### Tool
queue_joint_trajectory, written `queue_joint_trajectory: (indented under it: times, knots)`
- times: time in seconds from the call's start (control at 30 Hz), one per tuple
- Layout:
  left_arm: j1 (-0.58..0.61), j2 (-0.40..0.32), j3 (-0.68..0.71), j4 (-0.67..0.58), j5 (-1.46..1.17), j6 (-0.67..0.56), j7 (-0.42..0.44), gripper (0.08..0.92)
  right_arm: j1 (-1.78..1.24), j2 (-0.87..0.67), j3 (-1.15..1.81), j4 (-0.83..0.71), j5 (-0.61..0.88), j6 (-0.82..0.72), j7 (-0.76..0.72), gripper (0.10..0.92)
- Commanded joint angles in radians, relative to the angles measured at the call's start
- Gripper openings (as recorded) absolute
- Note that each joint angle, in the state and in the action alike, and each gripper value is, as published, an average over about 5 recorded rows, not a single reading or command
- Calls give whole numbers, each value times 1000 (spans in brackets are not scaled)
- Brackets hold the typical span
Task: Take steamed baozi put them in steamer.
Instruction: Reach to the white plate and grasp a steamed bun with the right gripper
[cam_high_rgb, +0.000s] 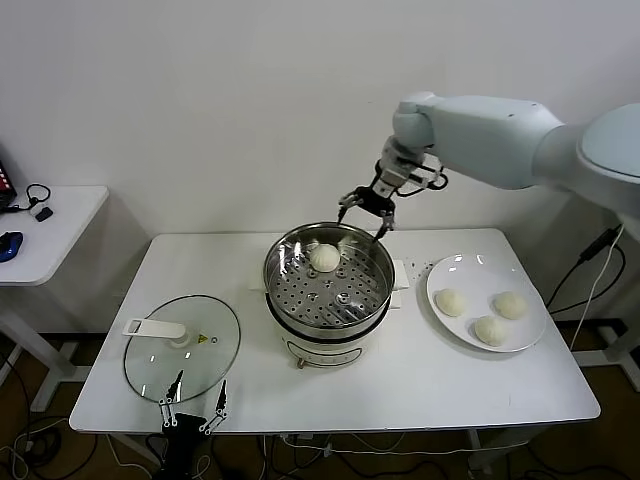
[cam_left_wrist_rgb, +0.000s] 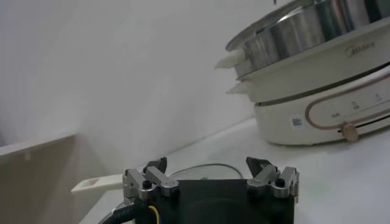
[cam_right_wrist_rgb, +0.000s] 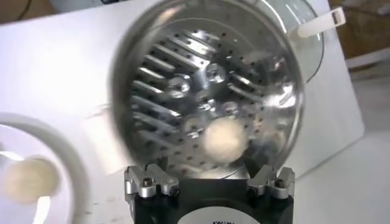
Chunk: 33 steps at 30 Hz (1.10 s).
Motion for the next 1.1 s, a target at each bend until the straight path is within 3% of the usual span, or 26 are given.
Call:
queue_joint_trajectory:
  times: [0.03,0.27,0.6,1.1]
  knots:
    - [-1,-3,4,2,5,2,0,823,100,-174,-202,128,125,-475,-38,823]
    - [-5,-8,6,4,10,4,2,823,45,-243,-185,157,167,-638,-131,823]
    - [-6,-3,-8,13,4,4,2,823,-118,-310,-48,193,126,-869,-30,823]
    - [-6,-1,-17,21,3,4,4,823,-377,-286,139,15,3,-886,13,823]
